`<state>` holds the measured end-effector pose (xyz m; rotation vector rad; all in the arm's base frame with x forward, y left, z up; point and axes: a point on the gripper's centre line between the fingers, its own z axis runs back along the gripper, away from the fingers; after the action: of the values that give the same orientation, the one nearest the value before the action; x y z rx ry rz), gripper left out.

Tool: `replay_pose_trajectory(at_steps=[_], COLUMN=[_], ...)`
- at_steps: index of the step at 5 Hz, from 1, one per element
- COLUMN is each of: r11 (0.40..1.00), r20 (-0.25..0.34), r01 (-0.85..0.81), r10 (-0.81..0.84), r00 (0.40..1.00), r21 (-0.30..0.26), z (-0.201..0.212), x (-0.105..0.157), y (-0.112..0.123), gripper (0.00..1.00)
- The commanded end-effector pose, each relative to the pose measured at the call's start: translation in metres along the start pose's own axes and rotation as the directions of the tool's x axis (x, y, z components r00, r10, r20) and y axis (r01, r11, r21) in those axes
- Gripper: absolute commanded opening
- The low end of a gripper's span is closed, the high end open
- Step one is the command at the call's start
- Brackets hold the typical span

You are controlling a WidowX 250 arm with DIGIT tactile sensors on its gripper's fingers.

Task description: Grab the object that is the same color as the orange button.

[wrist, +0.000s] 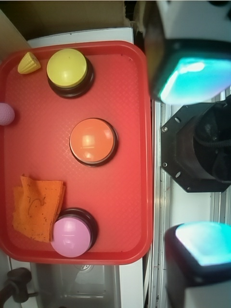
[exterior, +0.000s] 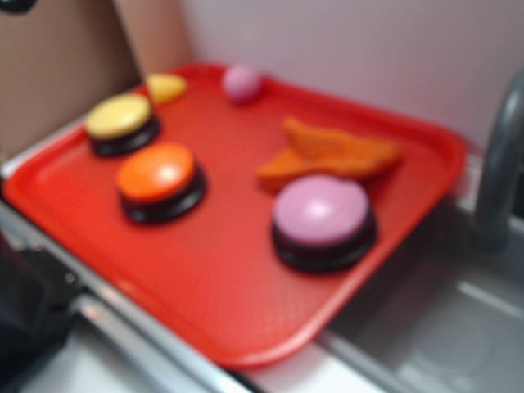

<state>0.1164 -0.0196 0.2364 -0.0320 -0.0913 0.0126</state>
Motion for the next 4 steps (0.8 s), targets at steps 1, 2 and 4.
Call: replay_pose_trajectory(at_steps=[1,2,4], r11=[1.000,0.968,0.707], r20=[0.000,0.039,-0.018], r01=[0.000,0.250,0.691], r10=[0.000,-0.251,-0.697], r00=[1.000,0.967,0.717], r21=[0.000,0.028,0.149], z=[0.000,-0.009,-0.024], x=[0.000,0.030,0.090], y=[0.000,0.005,0.000], gripper=[1.00,1.00,1.00])
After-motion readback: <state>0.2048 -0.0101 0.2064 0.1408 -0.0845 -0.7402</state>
